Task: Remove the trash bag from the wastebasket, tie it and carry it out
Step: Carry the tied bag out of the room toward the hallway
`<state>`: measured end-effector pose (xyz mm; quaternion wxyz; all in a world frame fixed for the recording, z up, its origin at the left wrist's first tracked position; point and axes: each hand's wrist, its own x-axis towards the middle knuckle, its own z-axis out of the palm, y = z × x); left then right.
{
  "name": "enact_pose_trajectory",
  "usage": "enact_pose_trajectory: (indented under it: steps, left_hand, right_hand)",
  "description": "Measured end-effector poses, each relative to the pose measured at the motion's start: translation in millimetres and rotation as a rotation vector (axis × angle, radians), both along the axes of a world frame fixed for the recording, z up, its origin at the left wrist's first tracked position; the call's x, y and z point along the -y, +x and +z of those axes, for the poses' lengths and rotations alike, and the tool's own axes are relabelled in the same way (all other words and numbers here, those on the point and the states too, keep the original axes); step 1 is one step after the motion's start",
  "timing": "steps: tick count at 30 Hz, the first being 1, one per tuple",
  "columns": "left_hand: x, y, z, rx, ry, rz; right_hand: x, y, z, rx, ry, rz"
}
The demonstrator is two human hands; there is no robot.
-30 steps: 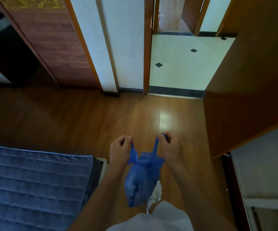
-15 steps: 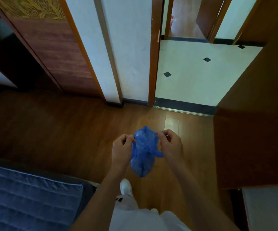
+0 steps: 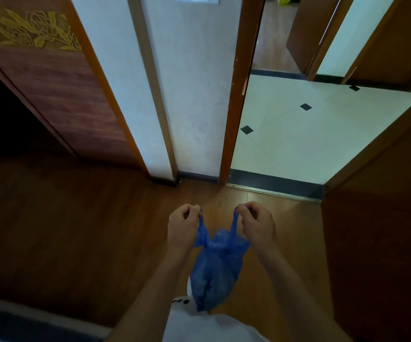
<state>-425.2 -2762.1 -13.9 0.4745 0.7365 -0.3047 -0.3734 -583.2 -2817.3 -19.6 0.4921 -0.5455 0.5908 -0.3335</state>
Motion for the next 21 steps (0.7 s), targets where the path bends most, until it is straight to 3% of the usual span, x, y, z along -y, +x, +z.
enact_pose_trajectory:
  steps: [4,14,21]
  left_hand:
    - [75,47,9,-0.004,-0.001,-0.051]
    - [195,117,16,-0.052,0.008,0.049]
    - [267,142,5,-0.057,0.073,0.159]
  right_hand:
    - [68,40,3,-0.008,-0.020,-0.040]
    - [186,103,15,0.059,-0.045,-0.081]
    - [267,139,2,0.064,-0.039,0.032]
